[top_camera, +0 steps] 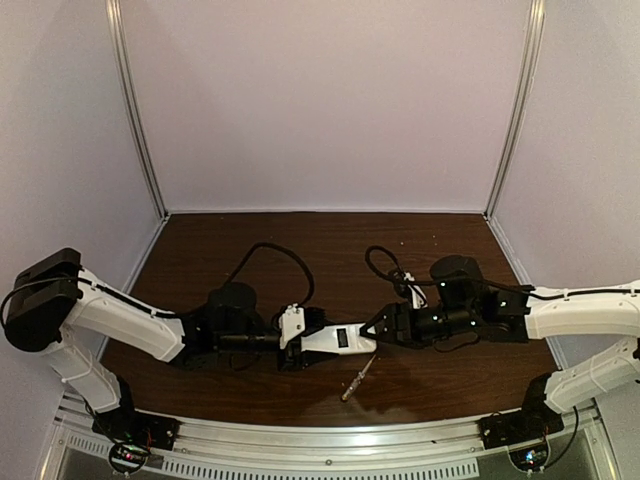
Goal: Unload the batteries from the remote control
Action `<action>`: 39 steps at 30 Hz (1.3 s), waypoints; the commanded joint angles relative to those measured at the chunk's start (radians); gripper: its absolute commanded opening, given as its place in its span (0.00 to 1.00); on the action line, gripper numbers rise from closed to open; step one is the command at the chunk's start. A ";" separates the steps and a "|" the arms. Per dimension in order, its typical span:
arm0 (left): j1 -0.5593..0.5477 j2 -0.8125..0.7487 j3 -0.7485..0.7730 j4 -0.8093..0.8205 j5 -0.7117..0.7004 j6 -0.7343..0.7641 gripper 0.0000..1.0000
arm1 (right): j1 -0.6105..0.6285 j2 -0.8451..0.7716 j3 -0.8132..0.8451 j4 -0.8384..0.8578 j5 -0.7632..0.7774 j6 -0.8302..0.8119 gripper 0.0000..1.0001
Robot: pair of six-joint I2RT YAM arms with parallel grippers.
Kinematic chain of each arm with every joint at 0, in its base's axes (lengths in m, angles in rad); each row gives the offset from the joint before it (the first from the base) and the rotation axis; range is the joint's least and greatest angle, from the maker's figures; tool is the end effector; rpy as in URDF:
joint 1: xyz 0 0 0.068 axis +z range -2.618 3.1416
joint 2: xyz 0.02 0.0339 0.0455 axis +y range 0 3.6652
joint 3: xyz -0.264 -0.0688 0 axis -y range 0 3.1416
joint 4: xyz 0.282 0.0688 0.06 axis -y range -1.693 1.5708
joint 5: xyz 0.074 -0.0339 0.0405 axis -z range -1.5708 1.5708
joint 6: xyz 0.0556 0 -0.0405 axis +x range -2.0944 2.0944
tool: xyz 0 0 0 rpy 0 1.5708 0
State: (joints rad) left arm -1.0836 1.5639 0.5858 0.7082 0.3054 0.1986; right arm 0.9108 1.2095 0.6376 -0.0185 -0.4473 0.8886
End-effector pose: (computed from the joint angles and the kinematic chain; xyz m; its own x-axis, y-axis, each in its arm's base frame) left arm 0.1481 -0.3152 0.1432 0.0707 0.2686 -0.9607 0.9838 0.1402 0.1116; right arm 0.1646 0.2513 0.1892 -0.9391 -0.0685 -0.3369 -0.3231 0.5109 0.7966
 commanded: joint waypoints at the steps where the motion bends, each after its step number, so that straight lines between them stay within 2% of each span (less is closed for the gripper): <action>1: 0.002 0.018 0.029 0.087 0.016 -0.024 0.00 | 0.000 -0.018 0.048 -0.102 0.046 -0.018 0.70; 13: 0.002 0.018 0.028 0.095 0.037 -0.036 0.00 | 0.026 0.000 0.100 -0.184 0.082 -0.026 0.64; 35: 0.002 0.020 0.026 0.091 0.041 -0.036 0.00 | 0.059 0.056 0.110 -0.143 0.073 -0.018 0.45; 39: 0.002 0.019 0.026 0.090 0.043 -0.037 0.00 | 0.061 0.059 0.100 -0.122 0.064 -0.011 0.44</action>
State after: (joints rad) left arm -1.0836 1.5784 0.5858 0.7315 0.3294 0.1696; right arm 0.9646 1.2530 0.7345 -0.1555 -0.3878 0.8707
